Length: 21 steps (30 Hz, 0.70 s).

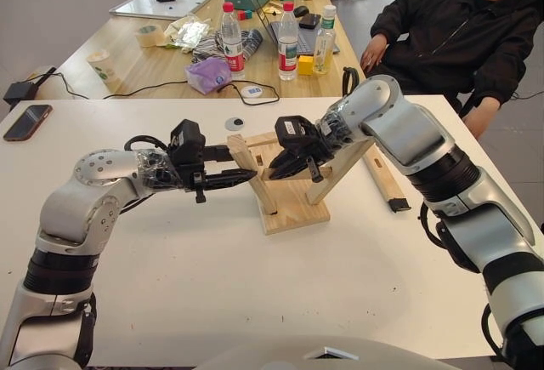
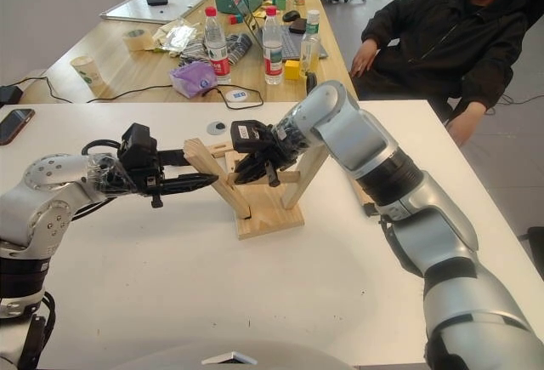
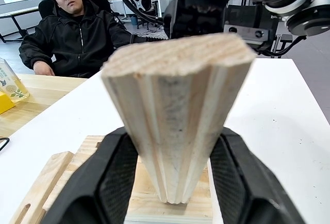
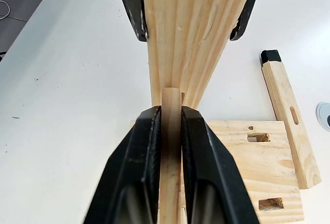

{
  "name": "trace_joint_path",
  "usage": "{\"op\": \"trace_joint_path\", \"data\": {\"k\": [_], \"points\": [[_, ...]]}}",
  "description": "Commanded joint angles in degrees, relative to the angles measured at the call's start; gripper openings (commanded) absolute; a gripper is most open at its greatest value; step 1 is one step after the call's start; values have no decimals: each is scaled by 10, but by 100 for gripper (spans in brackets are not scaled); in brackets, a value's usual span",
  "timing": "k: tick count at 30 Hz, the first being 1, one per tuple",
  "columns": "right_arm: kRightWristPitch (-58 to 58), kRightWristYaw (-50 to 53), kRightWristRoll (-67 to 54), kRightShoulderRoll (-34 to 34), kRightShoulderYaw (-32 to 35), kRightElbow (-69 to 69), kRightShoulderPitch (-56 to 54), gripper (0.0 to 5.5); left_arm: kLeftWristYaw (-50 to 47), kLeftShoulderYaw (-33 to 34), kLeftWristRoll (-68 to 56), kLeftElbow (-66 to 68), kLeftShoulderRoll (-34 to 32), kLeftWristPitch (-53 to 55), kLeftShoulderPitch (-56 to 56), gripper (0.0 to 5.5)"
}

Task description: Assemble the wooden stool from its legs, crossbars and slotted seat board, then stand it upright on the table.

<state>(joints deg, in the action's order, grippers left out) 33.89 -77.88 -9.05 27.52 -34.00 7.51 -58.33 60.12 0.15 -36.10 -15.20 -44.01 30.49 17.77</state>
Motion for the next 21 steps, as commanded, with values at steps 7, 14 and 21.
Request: {"op": "trace_joint_path", "data": {"k": [7, 14, 21], "points": [[-17, -2, 49, 12, -42, 56, 30, 39, -4, 6, -1, -17, -1, 8, -22, 203], [-29, -13, 60, 21, -67, 51, 47, 39, -15, 8, -1, -21, 8, 5, -22, 203], [-33, -13, 70, 17, -77, 59, 55, 39, -18, 7, -11, -45, 26, 0, -24, 203]]}}
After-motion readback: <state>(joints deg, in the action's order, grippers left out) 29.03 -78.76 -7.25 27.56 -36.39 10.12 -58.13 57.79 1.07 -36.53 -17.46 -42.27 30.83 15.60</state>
